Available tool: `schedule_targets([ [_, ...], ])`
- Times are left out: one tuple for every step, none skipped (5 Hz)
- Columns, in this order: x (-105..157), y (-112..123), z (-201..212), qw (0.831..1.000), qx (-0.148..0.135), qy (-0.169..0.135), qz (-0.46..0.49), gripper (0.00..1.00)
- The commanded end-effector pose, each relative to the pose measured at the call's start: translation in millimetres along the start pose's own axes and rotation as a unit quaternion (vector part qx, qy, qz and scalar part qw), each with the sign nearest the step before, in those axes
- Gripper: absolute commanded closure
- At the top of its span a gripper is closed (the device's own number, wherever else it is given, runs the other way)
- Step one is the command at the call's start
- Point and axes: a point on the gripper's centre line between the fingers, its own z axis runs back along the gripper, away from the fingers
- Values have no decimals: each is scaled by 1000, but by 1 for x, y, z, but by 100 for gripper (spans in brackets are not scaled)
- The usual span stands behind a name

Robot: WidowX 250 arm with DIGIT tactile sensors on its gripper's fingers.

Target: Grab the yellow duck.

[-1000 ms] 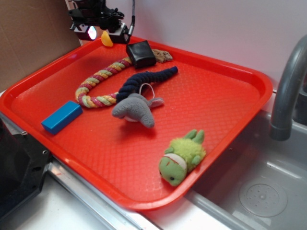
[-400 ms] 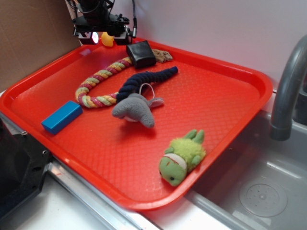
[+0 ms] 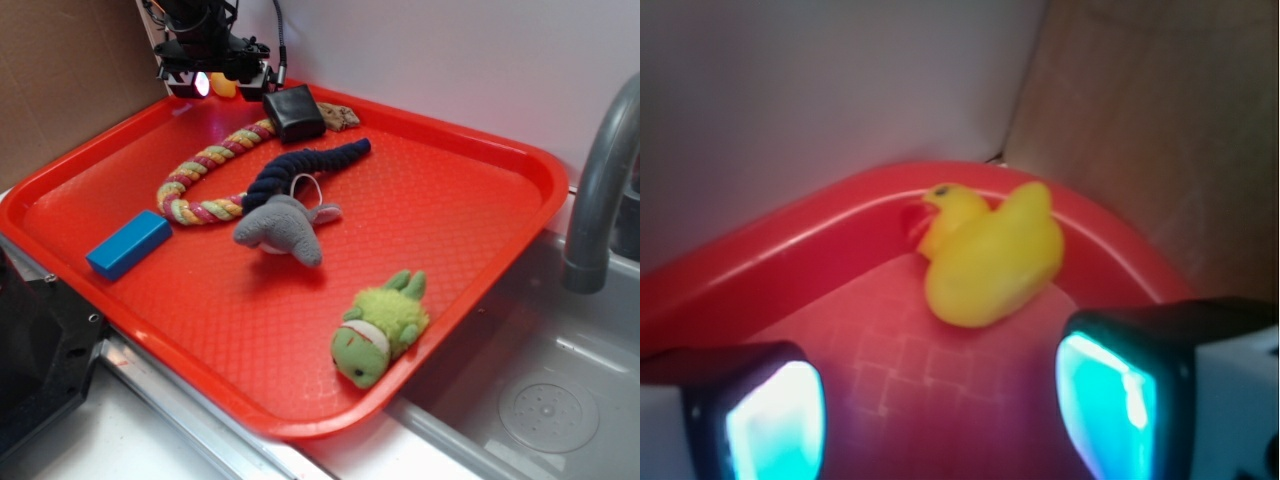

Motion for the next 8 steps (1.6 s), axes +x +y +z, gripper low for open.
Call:
schedule_targets([
  [42,21,2,999,22,-28,19,0],
  [44,39,4,998,26,-33,39,100],
  [41,37,8,999,29,-31,29,100],
  [37,31,21,999,31,-35,9,100],
  [29,31,36,998,37,-47,1,100],
  [17,24,65,997,37,-62,-1,100],
  [-4,4,109,998,18,-53,-11,100],
  [-24,-12,147,1000,5,9,-9,100],
])
